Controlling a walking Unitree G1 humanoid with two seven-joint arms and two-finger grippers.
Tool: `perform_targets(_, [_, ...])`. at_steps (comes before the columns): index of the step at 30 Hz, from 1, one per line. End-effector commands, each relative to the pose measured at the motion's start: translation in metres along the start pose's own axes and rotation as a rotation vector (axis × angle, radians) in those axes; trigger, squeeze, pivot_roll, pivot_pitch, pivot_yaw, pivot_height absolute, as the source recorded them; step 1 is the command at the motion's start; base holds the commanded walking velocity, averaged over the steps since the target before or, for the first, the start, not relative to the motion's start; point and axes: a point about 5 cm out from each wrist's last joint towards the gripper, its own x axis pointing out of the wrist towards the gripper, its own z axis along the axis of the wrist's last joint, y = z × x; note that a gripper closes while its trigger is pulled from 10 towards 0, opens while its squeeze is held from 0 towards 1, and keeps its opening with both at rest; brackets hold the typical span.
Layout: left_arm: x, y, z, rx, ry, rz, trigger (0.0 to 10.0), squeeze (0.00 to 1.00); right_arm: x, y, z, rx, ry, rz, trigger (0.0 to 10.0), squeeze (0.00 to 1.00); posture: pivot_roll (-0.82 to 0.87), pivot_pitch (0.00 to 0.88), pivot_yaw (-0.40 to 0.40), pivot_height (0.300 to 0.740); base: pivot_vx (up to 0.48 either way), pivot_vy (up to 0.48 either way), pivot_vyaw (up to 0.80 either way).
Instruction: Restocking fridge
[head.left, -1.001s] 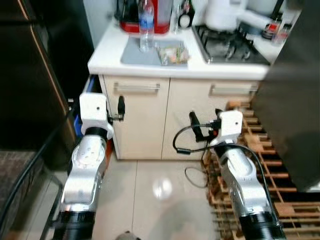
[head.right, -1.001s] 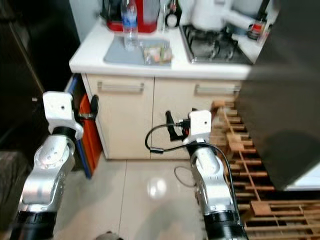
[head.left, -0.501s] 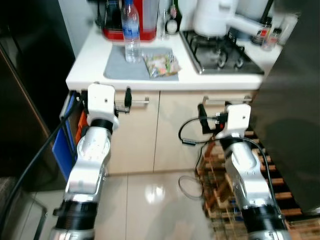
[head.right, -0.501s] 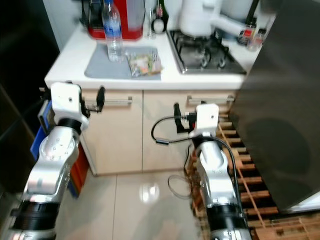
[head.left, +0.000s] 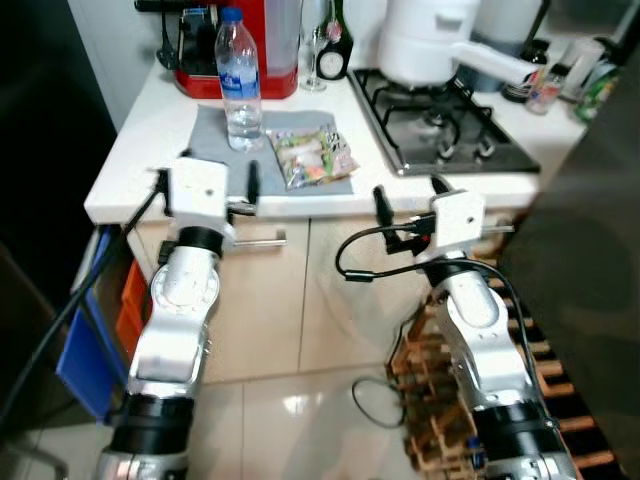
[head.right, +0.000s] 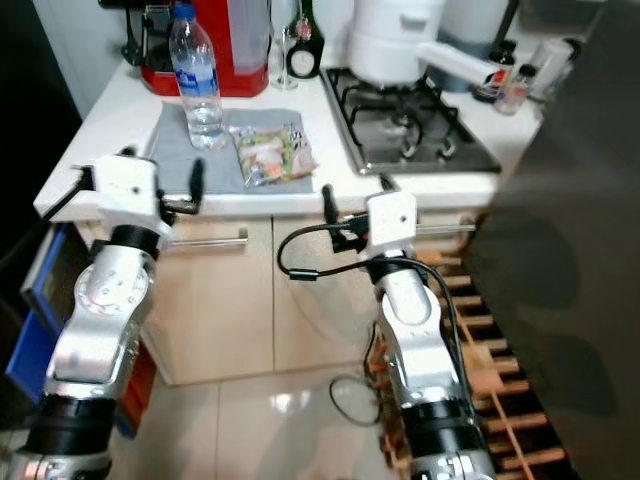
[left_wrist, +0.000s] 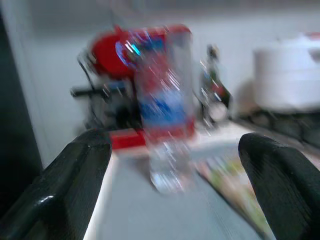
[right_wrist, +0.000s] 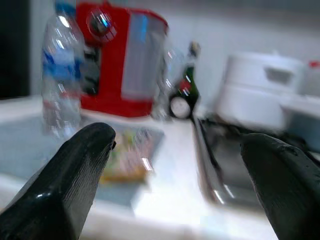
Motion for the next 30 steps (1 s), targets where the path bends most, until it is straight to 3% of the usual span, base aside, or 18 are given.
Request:
perform_targets(1, [0.011, 0.017, 0.026, 0.014, -0.101, 0.056, 10.0, 0.00, 0.006, 0.008, 0.014, 0.017, -0.051, 0.044, 10.0, 0.02, -0.07, 0.000, -0.036, 0.740, 0.480, 0.000, 0.00])
perform_targets(5, [0.028, 0.026, 0.062, 0.032, -0.232, 0.058, 10.0, 0.00, 0.003, 0.010, 0.019, 0.027, -0.064, 0.053, 10.0, 0.02, -0.07, 0.000, -0.036, 0.740, 0.480, 0.000, 0.00])
perform_targets(6, [0.037, 0.026, 0.081, 0.034, -0.299, 0.034, 10.0, 0.00, 0.002, 0.010, 0.019, 0.030, -0.062, 0.057, 10.0, 0.02, -0.08, 0.000, -0.034, 0.740, 0.480, 0.000, 0.00])
perform_targets(9, [0.046, 0.025, 0.096, 0.042, -0.344, 0.008, 10.0, 0.00, 0.001, 0.011, 0.019, 0.034, -0.058, 0.056, 10.0, 0.02, -0.08, 0.000, -0.031, 0.740, 0.480, 0.000, 0.00])
perform_targets(11, [0.054, 0.023, 0.100, 0.056, -0.331, -0.007, 10.0, 0.00, 0.000, 0.011, 0.019, 0.038, -0.059, 0.055, 10.0, 0.02, -0.08, 0.000, -0.022, 0.740, 0.480, 0.000, 0.00])
perform_targets(13, [0.067, 0.025, 0.104, -0.003, -0.300, -0.032, 10.0, 0.00, 0.000, 0.013, 0.021, 0.045, -0.064, 0.052, 10.0, 0.02, -0.09, 0.000, -0.008, 0.740, 0.216, 0.000, 0.00])
perform_targets(16, [0.086, 0.039, 0.108, -0.072, -0.240, -0.053, 10.0, 0.00, -0.001, 0.013, 0.025, 0.054, -0.072, 0.040, 10.0, 0.02, -0.11, 0.000, 0.007, 0.740, 0.000, 0.000, 0.00])
perform_targets(22, [0.100, 0.050, 0.111, -0.157, -0.186, -0.070, 10.0, 0.00, -0.004, 0.012, 0.027, 0.056, -0.075, 0.029, 10.0, 0.02, -0.12, 0.000, 0.016, 0.740, 0.000, 0.000, 0.00])
perform_targets(30, [0.103, 0.027, 0.111, -0.228, -0.133, -0.267, 10.0, 0.00, -0.005, 0.009, 0.029, 0.050, -0.067, 0.027, 10.0, 0.02, -0.13, 0.000, 0.011, 0.740, 0.000, 0.000, 0.00])
